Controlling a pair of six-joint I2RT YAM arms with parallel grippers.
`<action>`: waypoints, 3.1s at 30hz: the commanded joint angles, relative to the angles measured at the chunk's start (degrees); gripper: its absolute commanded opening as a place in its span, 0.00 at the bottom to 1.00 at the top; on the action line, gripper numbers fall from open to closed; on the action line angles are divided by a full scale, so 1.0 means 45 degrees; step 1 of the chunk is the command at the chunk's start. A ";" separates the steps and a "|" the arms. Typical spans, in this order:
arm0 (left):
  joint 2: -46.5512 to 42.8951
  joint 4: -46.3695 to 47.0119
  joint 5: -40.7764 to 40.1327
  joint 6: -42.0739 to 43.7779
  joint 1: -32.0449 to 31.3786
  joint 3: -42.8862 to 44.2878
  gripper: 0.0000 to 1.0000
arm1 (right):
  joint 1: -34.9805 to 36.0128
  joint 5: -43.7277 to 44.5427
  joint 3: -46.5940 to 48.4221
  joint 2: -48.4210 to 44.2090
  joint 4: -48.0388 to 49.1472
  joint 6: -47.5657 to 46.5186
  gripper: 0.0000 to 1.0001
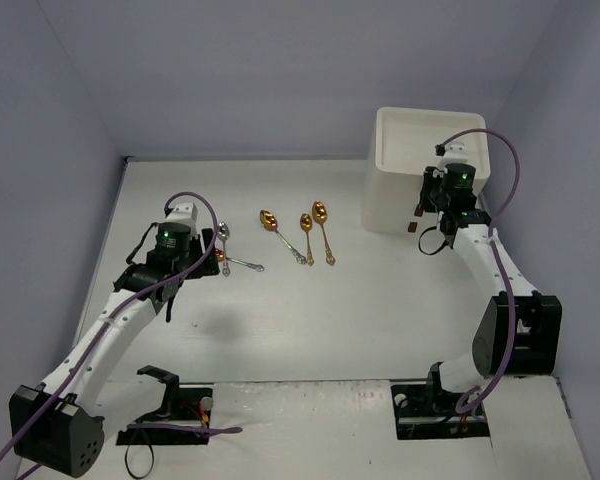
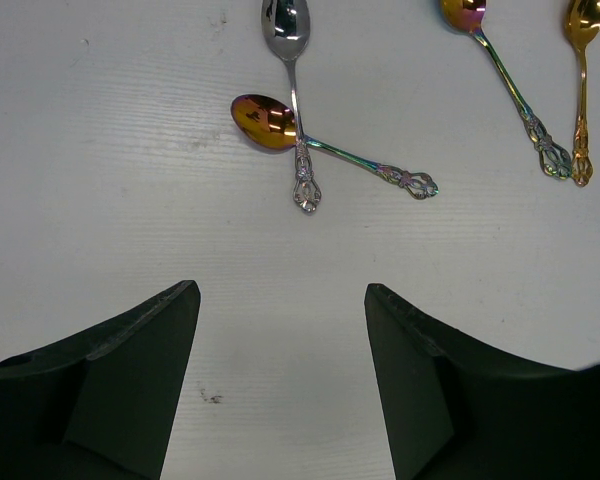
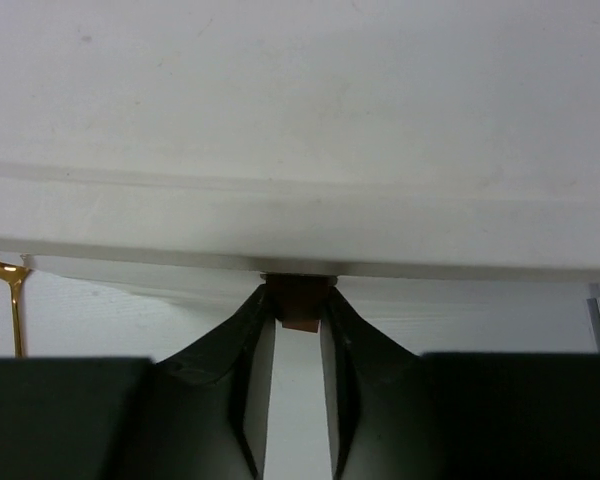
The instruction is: Sort the eating utensils into containers
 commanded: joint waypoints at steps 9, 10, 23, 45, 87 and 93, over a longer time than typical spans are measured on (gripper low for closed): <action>-0.0296 0.0675 0.0028 0.0048 0.0174 0.0215 0.64 | -0.0012 0.0112 -0.0757 -0.2285 0.0500 0.0498 0.00; -0.0296 0.0643 0.0020 0.0044 0.0178 0.0231 0.64 | -0.0012 0.0128 -0.0971 -0.2575 0.0353 0.0565 0.00; -0.0288 0.0643 0.0176 -0.0058 0.0197 0.0263 0.64 | -0.0012 -0.0453 -0.3121 -0.5966 -0.1981 0.1793 0.00; -0.0200 0.0626 0.0350 -0.0150 0.0158 0.0258 0.64 | 0.0327 -0.0645 -0.3706 -0.7243 -0.3198 0.2153 0.04; -0.1387 -0.0659 -0.0670 0.0500 0.0217 0.0811 0.64 | 0.6588 0.0431 0.4158 -0.2756 -0.4364 0.0715 0.60; -0.2218 -0.1295 -0.1219 0.0739 0.0236 0.0821 0.64 | 0.8344 -0.0614 0.5072 0.0810 -0.4198 0.0374 0.61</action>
